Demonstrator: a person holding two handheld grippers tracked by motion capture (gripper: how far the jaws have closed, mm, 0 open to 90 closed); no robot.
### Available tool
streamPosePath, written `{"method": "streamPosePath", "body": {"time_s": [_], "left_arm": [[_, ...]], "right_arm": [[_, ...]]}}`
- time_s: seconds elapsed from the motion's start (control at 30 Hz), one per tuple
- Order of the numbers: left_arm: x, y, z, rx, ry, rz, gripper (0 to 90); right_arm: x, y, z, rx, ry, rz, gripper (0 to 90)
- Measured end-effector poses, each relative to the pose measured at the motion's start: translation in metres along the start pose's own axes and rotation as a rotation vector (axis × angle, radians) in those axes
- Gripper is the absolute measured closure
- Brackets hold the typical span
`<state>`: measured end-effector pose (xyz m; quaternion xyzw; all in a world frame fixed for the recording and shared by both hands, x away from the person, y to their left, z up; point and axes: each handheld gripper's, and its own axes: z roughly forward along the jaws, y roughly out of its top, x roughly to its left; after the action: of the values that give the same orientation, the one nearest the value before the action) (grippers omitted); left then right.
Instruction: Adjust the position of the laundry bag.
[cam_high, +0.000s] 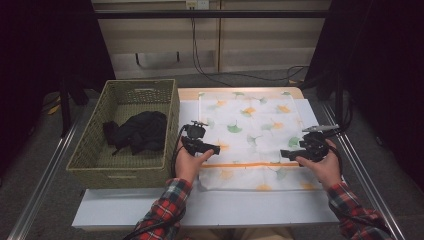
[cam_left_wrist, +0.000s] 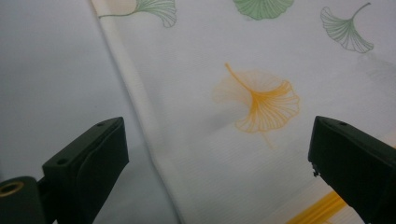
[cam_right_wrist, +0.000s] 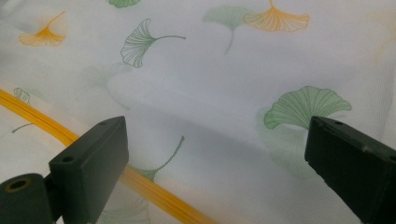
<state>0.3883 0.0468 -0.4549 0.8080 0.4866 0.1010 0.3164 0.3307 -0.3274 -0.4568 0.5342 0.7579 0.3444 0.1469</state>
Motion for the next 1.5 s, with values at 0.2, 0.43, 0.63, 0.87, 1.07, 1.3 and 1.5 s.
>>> {"method": "streamPosePath", "body": {"time_s": [0.2,0.43,0.63,0.87,1.07,1.3,1.5], "left_arm": [[0.006,-0.002,0.001,0.012,0.016,-0.004,4.6],[0.011,-0.005,-0.001,0.020,0.007,-0.020,4.6],[0.008,-0.001,-0.002,-0.002,0.025,0.006,4.8],[0.013,0.006,-0.002,-0.024,0.006,-0.026,8.2],[0.021,0.009,-0.001,-0.053,0.035,-0.037,14.6],[0.029,0.011,0.014,-0.028,0.059,-0.065,25.0],[0.031,0.013,0.020,-0.029,0.074,-0.101,36.8]], "right_arm": [[0.001,0.003,0.001,-0.006,0.006,-0.001,5.8],[0.004,0.006,0.002,-0.006,0.013,-0.018,5.7],[0.005,0.006,0.000,-0.005,0.012,-0.017,5.7],[0.000,0.002,-0.006,-0.011,0.002,-0.004,5.8],[0.000,0.001,-0.007,-0.016,0.002,-0.006,5.9],[0.002,0.003,-0.008,-0.020,0.008,0.002,5.9],[0.004,0.005,-0.007,-0.021,0.016,-0.009,5.9]]}}
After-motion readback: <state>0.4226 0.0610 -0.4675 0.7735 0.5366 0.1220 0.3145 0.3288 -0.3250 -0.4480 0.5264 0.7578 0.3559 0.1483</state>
